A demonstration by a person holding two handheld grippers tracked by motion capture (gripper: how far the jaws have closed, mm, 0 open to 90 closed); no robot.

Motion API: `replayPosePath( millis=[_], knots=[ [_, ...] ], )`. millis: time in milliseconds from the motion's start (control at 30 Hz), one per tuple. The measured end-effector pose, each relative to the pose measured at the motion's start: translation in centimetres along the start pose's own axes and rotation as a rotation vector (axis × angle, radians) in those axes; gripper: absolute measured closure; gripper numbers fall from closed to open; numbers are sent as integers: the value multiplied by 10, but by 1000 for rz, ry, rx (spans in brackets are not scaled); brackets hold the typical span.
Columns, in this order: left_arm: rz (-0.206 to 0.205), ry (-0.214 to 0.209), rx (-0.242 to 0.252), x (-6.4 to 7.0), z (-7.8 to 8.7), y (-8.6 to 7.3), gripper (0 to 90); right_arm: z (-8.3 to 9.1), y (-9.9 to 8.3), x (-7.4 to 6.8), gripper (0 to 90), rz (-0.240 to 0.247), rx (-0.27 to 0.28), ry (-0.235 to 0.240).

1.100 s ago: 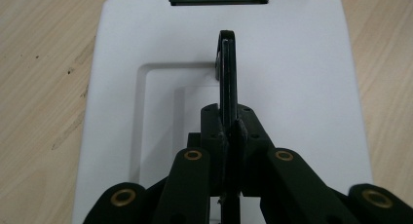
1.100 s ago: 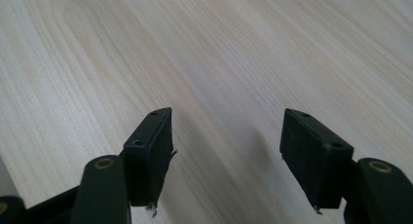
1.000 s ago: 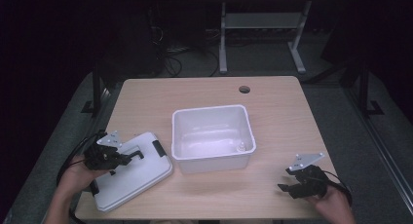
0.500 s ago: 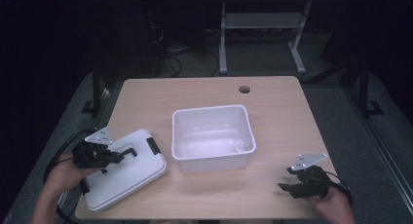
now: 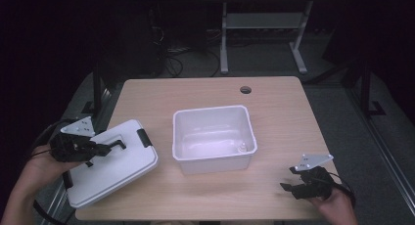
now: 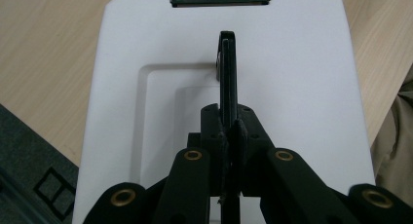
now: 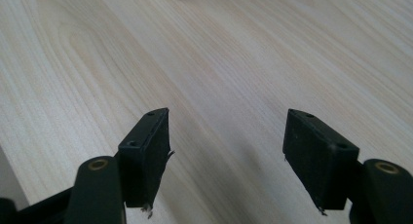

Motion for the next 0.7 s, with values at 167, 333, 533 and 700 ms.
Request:
replayPosePath(
  millis=[167,333,533,700],
  knots=[
    [-19,8,6,1,13,10,840,1,-1,0,328,-4,8,-3],
    [-41,12,18,2,26,23,840,2,-1,1,324,-4,14,-4],
    [-87,-14,45,8,38,46,840,2,-1,1,322,-6,14,-3],
    [-125,-15,53,10,44,65,839,2,-1,1,322,-4,17,-1]
  ],
)
Point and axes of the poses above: each handheld gripper's, and its own axes: z roughly backward along the jaws, y roughly out of its top, x roughly to its right, the point moved 3 cm from there along -z, roughly forward along the jaws, and after that the axes turned 12 degrees about -x, right-handed, at the moved point
